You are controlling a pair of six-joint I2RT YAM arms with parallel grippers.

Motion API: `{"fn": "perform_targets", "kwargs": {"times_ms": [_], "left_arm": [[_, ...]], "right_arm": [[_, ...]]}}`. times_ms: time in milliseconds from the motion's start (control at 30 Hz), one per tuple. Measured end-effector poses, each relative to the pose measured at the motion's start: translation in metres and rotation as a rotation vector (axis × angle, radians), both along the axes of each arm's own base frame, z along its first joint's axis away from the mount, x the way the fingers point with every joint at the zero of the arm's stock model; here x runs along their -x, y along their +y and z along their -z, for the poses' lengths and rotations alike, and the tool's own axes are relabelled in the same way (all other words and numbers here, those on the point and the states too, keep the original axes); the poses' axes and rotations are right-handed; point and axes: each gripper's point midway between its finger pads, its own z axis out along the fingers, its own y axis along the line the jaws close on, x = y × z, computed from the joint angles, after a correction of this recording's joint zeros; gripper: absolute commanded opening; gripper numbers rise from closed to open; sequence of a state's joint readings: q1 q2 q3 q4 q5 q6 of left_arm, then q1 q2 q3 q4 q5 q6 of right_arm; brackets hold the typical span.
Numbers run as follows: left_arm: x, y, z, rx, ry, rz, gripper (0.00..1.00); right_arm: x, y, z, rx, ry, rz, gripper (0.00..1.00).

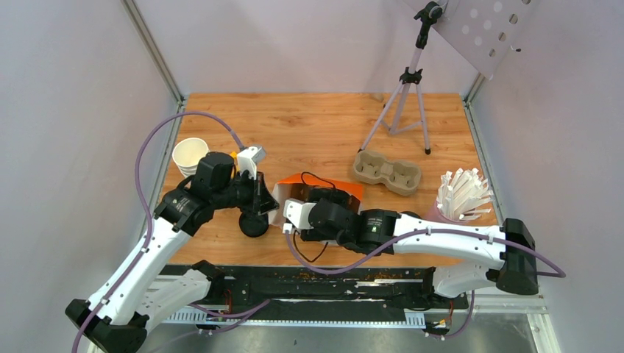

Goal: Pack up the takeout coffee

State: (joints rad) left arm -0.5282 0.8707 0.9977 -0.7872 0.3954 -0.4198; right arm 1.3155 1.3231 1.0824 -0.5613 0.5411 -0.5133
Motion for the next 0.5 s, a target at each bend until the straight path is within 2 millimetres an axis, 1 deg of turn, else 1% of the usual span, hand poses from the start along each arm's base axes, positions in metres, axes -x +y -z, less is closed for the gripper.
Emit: {"fn": "perform_targets", "kwargs": {"times_ms": [133, 300, 500], "left_arm": [[0.002, 0.0, 0.0, 0.001, -0.009, 0.015, 0.07], [0.004, -0.002, -0.002, 0.01, -0.017, 0.033, 0.08], [0.006, -0.004, -0.003, 0.022, -0.018, 0.049, 0.08]], "right_arm": [[-0.003, -0.008, 0.004, 0.009, -0.003, 0.006, 0.72], [-0.002, -0.013, 0.007, -0.002, -0.017, -0.027, 0.72], [-0.001, -0.003, 0.007, 0.0, -0.026, -0.09, 0.72]]}}
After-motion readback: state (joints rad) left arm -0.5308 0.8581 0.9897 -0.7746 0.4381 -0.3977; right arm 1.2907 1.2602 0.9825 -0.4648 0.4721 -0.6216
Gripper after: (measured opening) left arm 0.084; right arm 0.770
